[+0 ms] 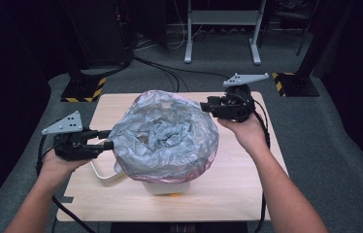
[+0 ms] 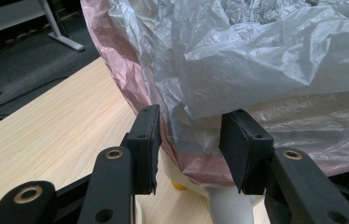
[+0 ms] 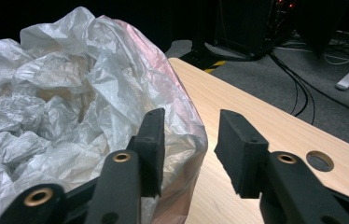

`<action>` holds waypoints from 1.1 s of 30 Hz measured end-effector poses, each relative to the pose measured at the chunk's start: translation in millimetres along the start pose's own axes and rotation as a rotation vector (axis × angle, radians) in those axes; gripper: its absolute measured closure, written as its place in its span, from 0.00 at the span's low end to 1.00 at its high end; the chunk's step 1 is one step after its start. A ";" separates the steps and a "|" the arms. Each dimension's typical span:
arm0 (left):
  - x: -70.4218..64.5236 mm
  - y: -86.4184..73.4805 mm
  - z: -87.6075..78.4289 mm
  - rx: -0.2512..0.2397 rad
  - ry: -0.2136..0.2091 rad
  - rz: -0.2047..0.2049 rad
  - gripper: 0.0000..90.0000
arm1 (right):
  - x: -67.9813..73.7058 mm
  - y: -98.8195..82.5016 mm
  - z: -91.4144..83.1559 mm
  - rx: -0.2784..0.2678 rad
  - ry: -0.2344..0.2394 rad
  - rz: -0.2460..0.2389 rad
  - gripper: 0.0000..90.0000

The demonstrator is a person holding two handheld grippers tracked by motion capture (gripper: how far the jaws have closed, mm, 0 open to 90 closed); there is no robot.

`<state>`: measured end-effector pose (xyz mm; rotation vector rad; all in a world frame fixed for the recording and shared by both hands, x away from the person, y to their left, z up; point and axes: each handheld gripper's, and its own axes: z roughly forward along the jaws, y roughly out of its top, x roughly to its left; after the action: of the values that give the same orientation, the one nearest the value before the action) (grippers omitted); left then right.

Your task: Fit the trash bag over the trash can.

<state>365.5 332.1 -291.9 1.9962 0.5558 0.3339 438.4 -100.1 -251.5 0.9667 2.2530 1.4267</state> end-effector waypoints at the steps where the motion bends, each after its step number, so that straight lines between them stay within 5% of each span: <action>1: -0.1 0.0 -0.1 -0.002 -0.002 0.002 0.64 | 0.8 0.1 1.2 0.008 0.004 0.002 0.72; 10: -1.2 -1.8 3.4 0.005 -0.024 0.016 0.75 | 2.7 -1.5 2.1 0.032 0.021 -0.009 0.99; 15: -2.4 -2.6 4.3 0.003 -0.030 0.028 0.82 | 4.8 -3.2 0.0 0.033 0.017 -0.030 1.00; 21: -3.5 -2.8 1.4 0.002 -0.004 0.043 0.95 | 8.4 1.3 -6.9 -0.014 0.006 -0.012 0.67; 27: -3.5 -4.6 0.5 0.009 0.006 0.041 0.97 | 6.8 0.6 -2.8 -0.005 0.007 0.025 0.59; 33: -2.2 -6.9 1.8 0.007 0.004 0.037 0.97 | 4.0 -5.4 1.7 0.020 0.056 0.024 0.95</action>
<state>362.8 332.4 -298.9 2.0147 0.5244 0.3591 434.4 -97.8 -256.7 0.9744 2.3073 1.4614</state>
